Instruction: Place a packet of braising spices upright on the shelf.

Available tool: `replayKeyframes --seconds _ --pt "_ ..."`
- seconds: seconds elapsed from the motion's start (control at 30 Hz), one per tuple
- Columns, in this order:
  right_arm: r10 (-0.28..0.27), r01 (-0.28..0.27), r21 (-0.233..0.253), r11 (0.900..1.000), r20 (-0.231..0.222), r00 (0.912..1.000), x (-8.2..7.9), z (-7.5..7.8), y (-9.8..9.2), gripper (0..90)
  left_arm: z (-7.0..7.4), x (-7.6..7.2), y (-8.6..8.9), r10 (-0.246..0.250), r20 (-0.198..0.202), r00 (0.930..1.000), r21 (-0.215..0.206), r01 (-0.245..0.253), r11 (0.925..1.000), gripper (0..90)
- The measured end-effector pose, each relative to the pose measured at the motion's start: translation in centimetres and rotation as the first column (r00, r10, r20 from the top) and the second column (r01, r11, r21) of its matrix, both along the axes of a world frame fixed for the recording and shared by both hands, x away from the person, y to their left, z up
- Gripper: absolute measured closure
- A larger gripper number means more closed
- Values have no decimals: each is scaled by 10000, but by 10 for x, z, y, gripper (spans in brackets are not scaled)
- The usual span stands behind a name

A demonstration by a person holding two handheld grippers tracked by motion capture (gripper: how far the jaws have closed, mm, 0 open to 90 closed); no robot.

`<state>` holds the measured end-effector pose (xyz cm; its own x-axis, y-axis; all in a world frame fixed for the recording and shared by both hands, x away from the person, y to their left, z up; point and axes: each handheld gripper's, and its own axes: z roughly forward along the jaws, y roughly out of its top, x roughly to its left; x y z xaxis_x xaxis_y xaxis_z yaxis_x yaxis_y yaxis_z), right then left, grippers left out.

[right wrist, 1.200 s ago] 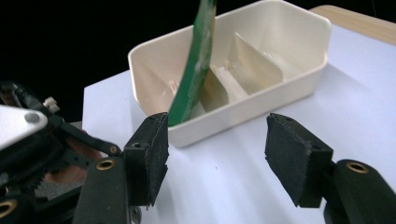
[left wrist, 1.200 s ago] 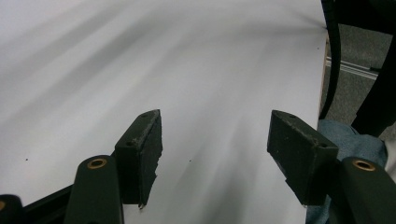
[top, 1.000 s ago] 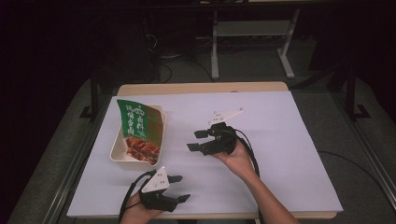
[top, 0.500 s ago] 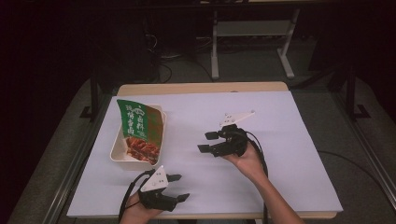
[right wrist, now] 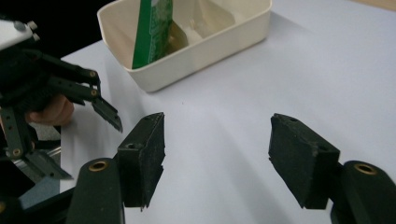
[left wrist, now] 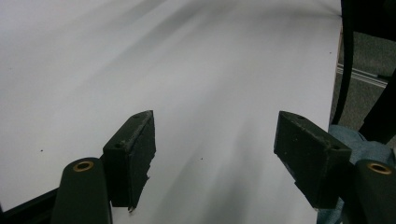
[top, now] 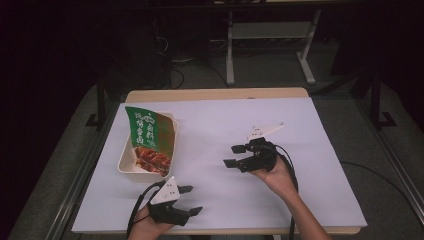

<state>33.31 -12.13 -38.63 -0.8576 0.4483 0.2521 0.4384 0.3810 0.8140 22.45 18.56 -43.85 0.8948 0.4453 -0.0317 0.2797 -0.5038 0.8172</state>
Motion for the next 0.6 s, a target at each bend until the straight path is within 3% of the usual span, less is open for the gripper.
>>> replayKeyframes --seconds 0.6 --pt "-546 546 -27 9985 -55 9985 -14 -16 -36 334 -1 0 1 74 -26 10000 7 -74 10000 279"
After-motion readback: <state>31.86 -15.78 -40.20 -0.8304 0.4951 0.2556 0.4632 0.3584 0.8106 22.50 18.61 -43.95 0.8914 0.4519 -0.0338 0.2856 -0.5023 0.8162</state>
